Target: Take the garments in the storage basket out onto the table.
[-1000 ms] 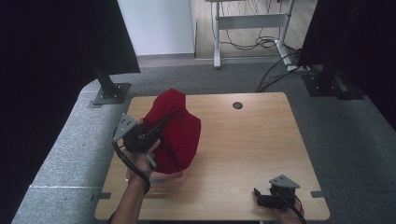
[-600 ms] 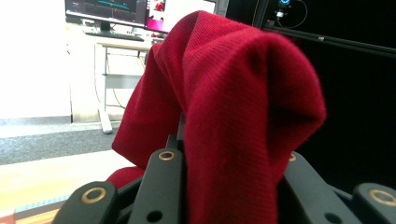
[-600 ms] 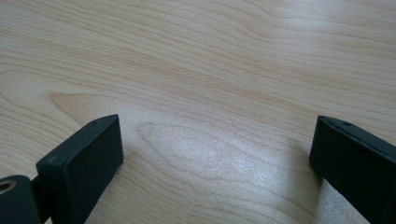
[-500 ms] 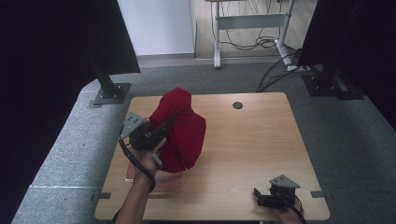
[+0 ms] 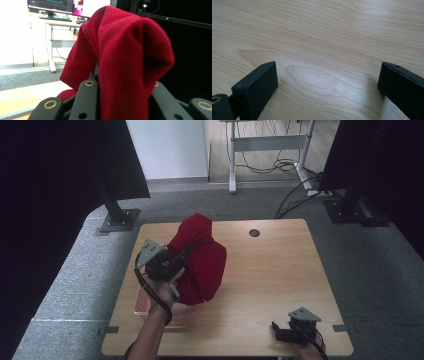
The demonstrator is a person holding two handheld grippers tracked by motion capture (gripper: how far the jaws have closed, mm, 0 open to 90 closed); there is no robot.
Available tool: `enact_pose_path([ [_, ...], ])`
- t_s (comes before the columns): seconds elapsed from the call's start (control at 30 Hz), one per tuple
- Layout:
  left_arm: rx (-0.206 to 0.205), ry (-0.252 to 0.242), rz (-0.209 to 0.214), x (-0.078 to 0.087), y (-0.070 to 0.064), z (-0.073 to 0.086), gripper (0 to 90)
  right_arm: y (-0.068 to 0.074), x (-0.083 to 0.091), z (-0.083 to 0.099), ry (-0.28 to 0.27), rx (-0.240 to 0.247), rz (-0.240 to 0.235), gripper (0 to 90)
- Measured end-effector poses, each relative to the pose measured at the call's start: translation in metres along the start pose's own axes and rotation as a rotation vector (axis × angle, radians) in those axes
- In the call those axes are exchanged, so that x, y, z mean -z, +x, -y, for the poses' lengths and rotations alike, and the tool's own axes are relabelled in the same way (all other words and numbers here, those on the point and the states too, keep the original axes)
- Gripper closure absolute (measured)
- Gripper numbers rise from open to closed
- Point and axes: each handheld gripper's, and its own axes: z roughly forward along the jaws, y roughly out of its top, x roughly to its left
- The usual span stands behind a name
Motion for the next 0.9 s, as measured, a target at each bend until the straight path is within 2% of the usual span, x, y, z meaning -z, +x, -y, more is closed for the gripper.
enact_pose_path([
  [0.27,0.001,0.014,0.000,-0.007,-0.004,0.003,74.1,0.000,0.000,0.000,0.000,0.000,0.000,2.5],
  [0.9,-0.017,0.033,0.036,-0.026,-0.024,0.002,74.1,0.000,0.000,0.000,0.000,0.001,0.000,2.6],
])
